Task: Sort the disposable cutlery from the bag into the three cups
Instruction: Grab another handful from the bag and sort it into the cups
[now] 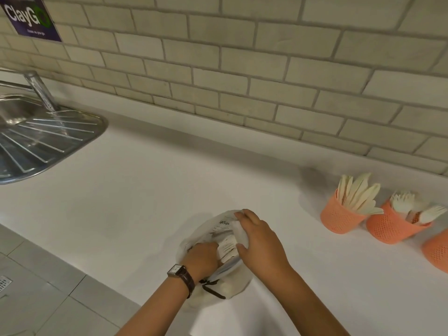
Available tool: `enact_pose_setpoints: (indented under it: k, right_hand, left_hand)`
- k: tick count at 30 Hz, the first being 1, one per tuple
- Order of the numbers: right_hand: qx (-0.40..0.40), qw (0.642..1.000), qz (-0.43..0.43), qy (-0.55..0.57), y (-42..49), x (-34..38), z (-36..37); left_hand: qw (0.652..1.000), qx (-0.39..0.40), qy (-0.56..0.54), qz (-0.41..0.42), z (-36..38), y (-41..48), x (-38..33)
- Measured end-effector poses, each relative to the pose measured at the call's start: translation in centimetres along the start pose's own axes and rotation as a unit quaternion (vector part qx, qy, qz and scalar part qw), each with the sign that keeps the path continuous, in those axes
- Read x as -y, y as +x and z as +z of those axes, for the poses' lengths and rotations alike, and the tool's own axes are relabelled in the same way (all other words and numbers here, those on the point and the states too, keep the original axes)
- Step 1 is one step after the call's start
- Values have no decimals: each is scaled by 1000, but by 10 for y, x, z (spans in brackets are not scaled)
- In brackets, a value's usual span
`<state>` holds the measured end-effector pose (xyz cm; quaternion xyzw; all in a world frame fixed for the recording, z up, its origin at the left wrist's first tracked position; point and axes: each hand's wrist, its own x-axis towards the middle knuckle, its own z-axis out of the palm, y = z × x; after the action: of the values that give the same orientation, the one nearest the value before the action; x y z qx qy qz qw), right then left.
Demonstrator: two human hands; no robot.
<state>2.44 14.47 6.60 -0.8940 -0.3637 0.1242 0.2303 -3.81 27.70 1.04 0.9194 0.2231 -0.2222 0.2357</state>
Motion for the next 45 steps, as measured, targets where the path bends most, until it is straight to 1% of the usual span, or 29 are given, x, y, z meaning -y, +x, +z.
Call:
enact_pose_setpoints:
  k: [3, 5, 9, 12, 15, 18, 22, 24, 26, 28, 30, 31, 33, 35, 36, 38, 40, 41, 43, 45]
  right_hand:
    - [-17, 998, -22, 48, 1, 0, 3]
    - [-28, 999, -21, 36, 2, -2, 2]
    - [0, 1000, 7, -24, 4, -3, 0]
    - [6, 999, 25, -33, 7, -3, -1]
    - [-3, 998, 59, -13, 12, -6, -5]
    - [-17, 997, 72, 5, 20, -12, -8]
    - [-3, 993, 104, 57, 28, -16, -8]
    - [-5, 990, 125, 66, 29, -14, -7]
    - [6, 985, 134, 109, 30, -12, -7]
    - [50, 971, 145, 185, 33, -11, -5]
    - [67, 964, 152, 207, 32, -10, 1]
    - [54, 967, 151, 197, 31, -9, 4]
    - [5, 975, 144, 166, 30, -9, 12]
    - [-33, 976, 124, 174, 29, -8, 15]
    - [-42, 977, 117, 171, 29, -9, 14]
    - [-61, 983, 116, 129, 33, -15, 14]
    - [-66, 987, 127, 76, 37, -23, 13]
    - [-59, 987, 137, 68, 39, -29, 13]
    - [-30, 983, 146, 106, 44, -42, 12]
    - [7, 979, 125, 159, 49, -44, 10]
  left_hand:
    - [1000, 19, 1, -10, 0, 0, 0]
    - [1000, 11, -5, -13, 0, 1, 1]
    - [999, -43, -30, -9, 2, -2, 4]
    - [994, -102, -21, 9, 0, -9, 2]
    - [990, -137, 2, 36, -5, -18, -1]
    - [985, -159, 16, 66, -11, -26, -4]
    - [978, -190, -4, 89, -17, -34, -2]
    - [972, -215, -30, 91, -21, -36, 4]
    - [968, -227, -62, 91, -22, -32, 11]
    - [969, -220, -79, 82, -19, -27, 19]
    - [974, -200, -71, 74, -14, -22, 24]
    - [977, -186, -74, 73, -11, -20, 26]
    - [980, -155, -100, 69, -9, -18, 28]
    - [981, -125, -130, 74, -10, -16, 30]
    - [980, -116, -139, 79, -12, -17, 30]
    - [977, -109, -161, 87, -19, -21, 30]
    - [962, -100, -215, 134, -23, -26, 31]
    - [949, -87, -254, 169, -25, -32, 29]
    - [919, -73, -319, 221, -29, -44, 23]
    - [903, -115, -338, 240, -34, -46, 16]
